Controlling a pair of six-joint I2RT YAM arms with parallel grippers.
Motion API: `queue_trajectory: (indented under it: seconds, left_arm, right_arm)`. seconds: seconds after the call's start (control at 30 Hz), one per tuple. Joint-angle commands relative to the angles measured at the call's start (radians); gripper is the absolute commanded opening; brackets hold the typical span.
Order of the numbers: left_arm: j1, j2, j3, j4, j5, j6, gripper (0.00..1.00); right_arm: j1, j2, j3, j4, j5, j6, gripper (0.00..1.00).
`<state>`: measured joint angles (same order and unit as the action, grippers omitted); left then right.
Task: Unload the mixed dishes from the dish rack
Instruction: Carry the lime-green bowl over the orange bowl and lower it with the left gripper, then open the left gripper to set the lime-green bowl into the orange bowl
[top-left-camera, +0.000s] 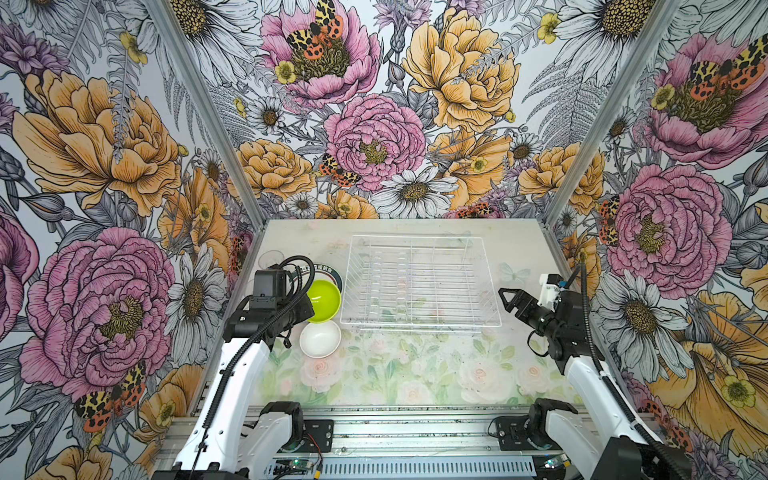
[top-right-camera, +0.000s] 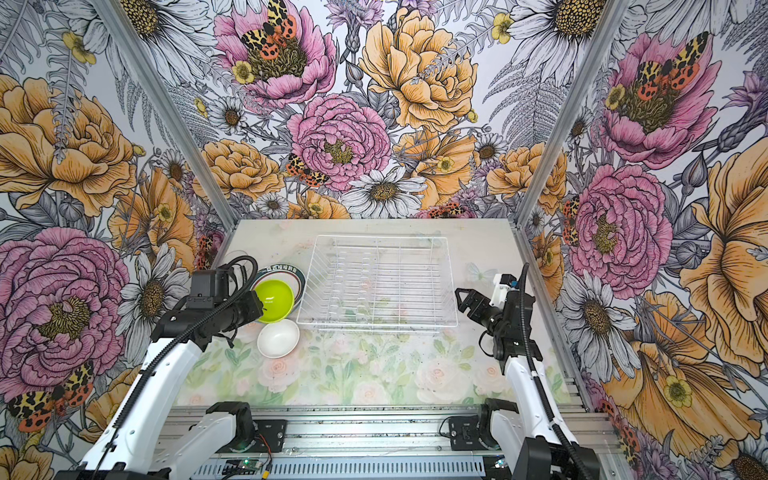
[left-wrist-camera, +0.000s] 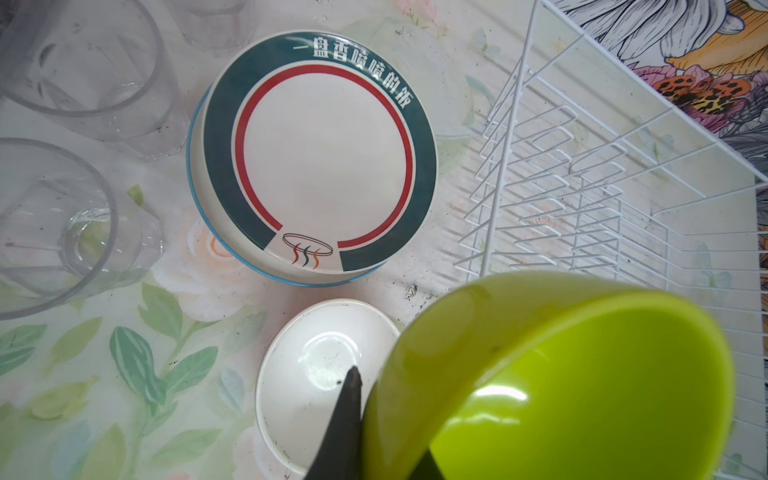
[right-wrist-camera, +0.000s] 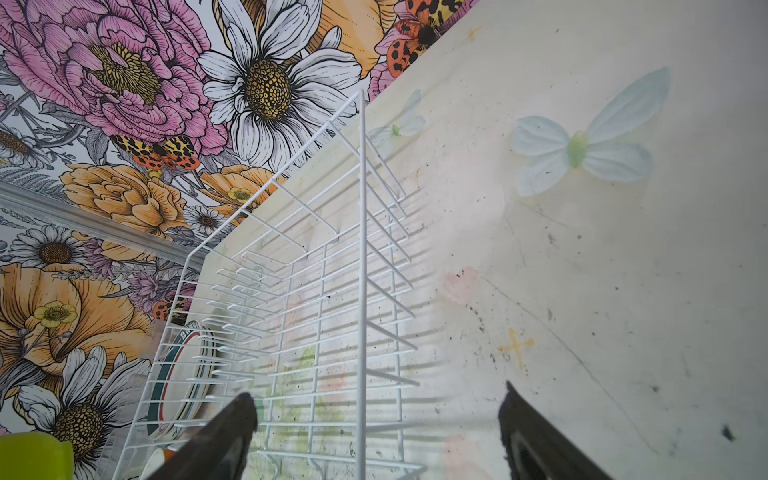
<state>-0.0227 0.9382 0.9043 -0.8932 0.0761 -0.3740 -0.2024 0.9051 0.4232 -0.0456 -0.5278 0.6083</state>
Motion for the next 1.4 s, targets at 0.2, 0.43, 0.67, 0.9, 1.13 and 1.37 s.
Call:
queue_trajectory:
  seconds: [0.2,0.43,0.67,0.9,1.13,1.37]
  left_arm:
    - [0.046,0.085,-0.028,0.026,0.043,-0.065,0.0]
    - [0.05,0.094,-0.078,0.028,0.019,-0.151,0.0]
    - [0.059,0.113,-0.137,0.031,0.01,-0.19,0.0]
    - [0.063,0.141,-0.169,0.032,0.069,-0.235,0.0]
    - [0.047,0.155,-0.185,0.021,0.087,-0.258,0.0]
    - [0.015,0.187,-0.178,-0.006,0.094,-0.266,0.0]
  right_arm:
    - [-0.032,-0.017,-0.012,0.009,-0.004,-0.012,0.93]
    - [-0.049,0.003,-0.011,0.009,-0.007,-0.013,0.93]
    - [-0.061,0.013,-0.01,0.01,-0.008,-0.014,0.93]
    - [-0.077,0.012,-0.013,0.01,-0.016,-0.01,0.93]
    - [-0.089,0.02,-0.015,0.011,-0.019,-0.007,0.94]
    - [-0.103,0.034,-0.02,0.01,-0.029,-0.002,0.94]
